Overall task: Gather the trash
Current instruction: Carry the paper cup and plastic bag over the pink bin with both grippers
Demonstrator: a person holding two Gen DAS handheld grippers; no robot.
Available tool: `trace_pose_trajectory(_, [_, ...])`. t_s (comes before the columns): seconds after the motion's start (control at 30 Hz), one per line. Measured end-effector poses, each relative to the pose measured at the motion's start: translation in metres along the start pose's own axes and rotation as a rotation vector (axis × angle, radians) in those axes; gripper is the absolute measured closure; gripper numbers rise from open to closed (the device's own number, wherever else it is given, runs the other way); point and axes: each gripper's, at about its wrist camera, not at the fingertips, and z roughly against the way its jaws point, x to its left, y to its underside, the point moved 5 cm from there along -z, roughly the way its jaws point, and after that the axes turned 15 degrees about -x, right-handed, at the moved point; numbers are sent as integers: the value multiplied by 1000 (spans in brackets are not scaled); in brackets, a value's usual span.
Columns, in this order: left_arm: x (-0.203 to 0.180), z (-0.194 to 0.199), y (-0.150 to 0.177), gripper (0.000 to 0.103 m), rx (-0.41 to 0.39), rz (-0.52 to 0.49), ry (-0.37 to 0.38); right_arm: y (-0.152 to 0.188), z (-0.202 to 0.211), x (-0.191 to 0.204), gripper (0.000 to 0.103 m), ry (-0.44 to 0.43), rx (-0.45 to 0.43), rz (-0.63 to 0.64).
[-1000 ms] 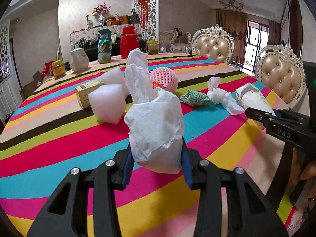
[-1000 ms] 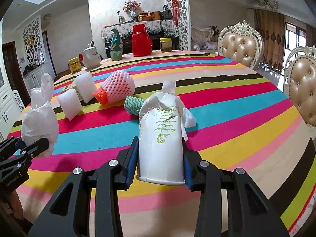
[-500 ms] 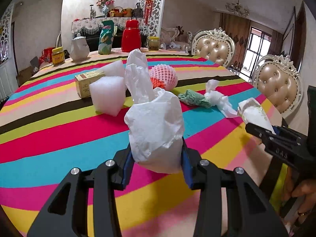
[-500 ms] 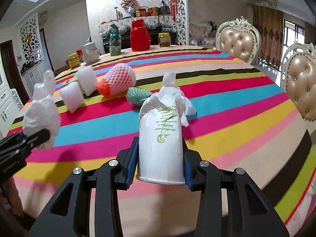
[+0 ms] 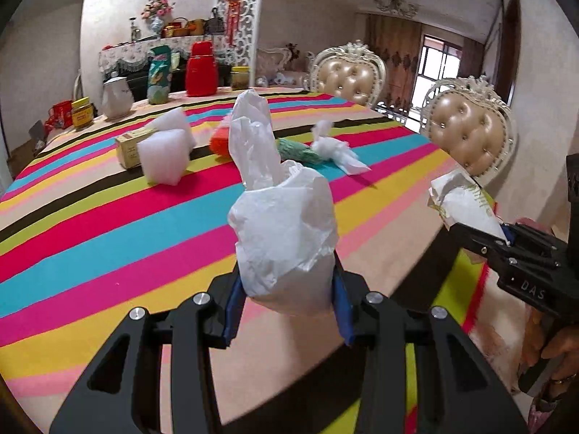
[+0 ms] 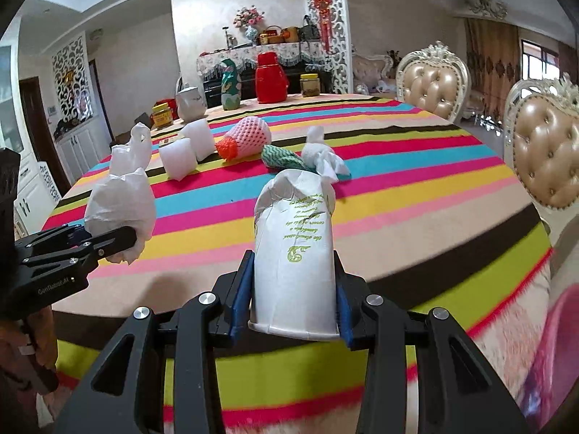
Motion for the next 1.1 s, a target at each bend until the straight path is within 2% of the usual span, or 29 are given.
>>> trace_pose_trajectory(0.43, [-60, -3, 17, 62, 44, -81, 109, 11, 48, -32, 64, 69, -34, -21])
trace_pose_trajectory(0.73, [-119, -5, 16, 62, 43, -161, 215, 13, 86, -68, 64, 148, -71, -36])
trace_pose_trajectory(0.93, [-164, -6, 16, 62, 46, -208, 302, 20, 115, -114, 64, 255, -91, -80])
trace_pose_trajectory(1.1, [-214, -9, 15, 62, 51, -244, 409, 28, 147, -166, 64, 372, -111, -130])
